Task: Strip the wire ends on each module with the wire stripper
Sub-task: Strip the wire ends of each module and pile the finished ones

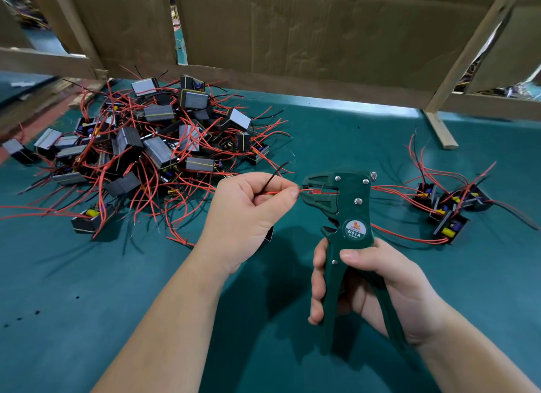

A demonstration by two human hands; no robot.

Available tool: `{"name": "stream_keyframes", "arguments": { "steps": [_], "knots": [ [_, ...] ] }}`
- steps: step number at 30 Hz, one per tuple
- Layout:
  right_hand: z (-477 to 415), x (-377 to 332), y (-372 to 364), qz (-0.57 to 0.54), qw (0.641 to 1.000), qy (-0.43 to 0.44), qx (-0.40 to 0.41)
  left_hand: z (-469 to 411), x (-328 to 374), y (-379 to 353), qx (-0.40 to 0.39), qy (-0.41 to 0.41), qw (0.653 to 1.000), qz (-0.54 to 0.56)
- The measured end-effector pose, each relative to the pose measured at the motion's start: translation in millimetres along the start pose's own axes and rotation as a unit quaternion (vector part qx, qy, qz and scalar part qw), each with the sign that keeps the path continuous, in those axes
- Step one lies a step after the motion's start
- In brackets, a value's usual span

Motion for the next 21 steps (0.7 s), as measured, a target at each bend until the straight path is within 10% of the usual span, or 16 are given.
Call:
{"name": "stream_keyframes", "arguments": {
  "steps": [21],
  "knots": [
    [0.3,-0.2,6.8,0.03,1.0,-0.004,0.001,0.3,5.2,4.3,-0.001,-0.041,0.997,-0.066]
  ]
}}
Point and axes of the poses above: each hand's wrist, its own z-axis away from the middle knuckle, its own y-axis out of the back of the hand, x = y × z, the point moved 8 cm from there along -z, towards the middle knuckle, and after that the axes turned 9 degrees about x, right-handed, at the moved point
